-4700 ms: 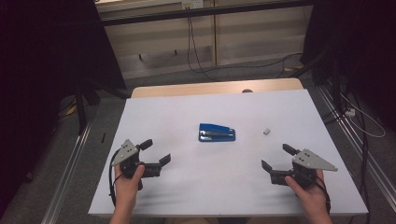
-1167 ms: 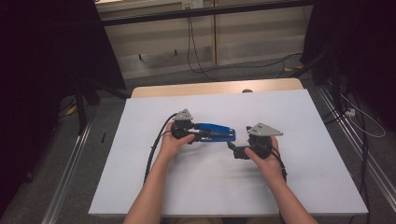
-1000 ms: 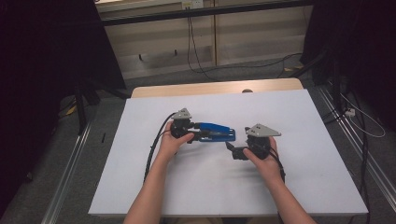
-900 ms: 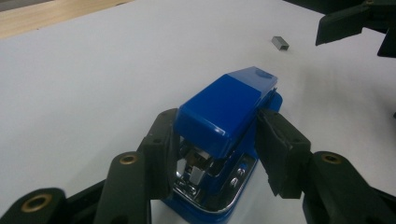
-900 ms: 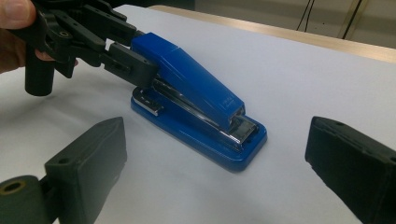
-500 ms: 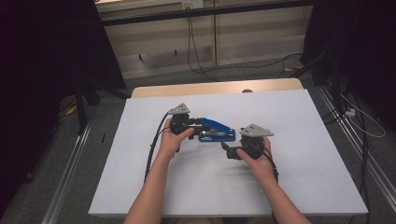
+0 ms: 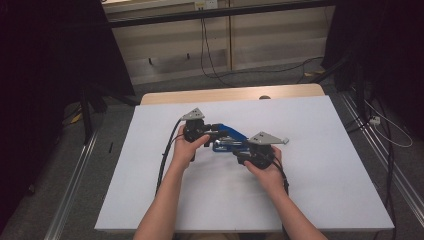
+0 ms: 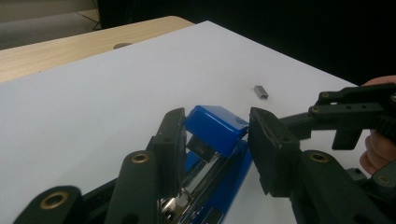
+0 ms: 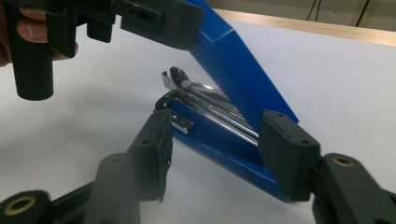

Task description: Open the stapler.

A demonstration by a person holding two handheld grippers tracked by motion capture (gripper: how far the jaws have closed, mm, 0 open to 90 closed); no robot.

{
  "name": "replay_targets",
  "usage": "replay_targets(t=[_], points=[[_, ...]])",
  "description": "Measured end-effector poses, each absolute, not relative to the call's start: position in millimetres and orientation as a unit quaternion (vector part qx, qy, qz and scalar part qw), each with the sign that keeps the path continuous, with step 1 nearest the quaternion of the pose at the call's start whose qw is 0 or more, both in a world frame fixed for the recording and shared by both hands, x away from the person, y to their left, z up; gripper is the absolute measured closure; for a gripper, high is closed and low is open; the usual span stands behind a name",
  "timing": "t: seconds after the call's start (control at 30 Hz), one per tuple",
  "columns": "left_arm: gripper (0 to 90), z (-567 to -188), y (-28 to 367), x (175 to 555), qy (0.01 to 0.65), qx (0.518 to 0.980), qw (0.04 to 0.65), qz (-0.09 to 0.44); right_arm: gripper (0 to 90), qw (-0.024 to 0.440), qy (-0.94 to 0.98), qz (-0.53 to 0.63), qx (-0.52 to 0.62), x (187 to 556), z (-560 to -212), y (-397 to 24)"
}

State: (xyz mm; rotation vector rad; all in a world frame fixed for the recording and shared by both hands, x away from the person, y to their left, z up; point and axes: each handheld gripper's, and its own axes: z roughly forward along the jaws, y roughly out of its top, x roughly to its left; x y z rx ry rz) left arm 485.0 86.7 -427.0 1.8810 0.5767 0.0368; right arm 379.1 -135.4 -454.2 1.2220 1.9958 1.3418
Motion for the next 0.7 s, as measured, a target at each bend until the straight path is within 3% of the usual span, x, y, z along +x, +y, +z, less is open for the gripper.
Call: replay_targets(t=[0.07, 0.1, 0.2, 0.3, 0.7], points=[[57.7, -426.3, 86.6, 484.6, 0.246, 0.797, 0.551, 0.017, 66.5, 0.212, 0.724, 0.489, 0.438, 381.8, -455.8, -130.0], [57.7, -426.3, 86.6, 484.6, 0.246, 0.797, 0.551, 0.017, 66.5, 0.212, 0.724, 0.489, 0.438, 381.8, -455.8, -130.0], [57.7, -424.9, 85.6, 483.9, 0.246, 0.799, 0.549, 0.019, 83.3, 0.207, 0.724, 0.488, 0.442, 387.2, -457.5, -123.4], [57.6, -424.4, 84.9, 483.5, 0.246, 0.800, 0.547, 0.021, 89.3, 0.201, 0.722, 0.488, 0.448, 390.5, -456.9, -120.5], [57.7, -424.2, 85.6, 484.1, 0.247, 0.800, 0.547, 0.018, 90.0, 0.192, 0.695, 0.498, 0.482, 410.1, -461.6, -104.2]])
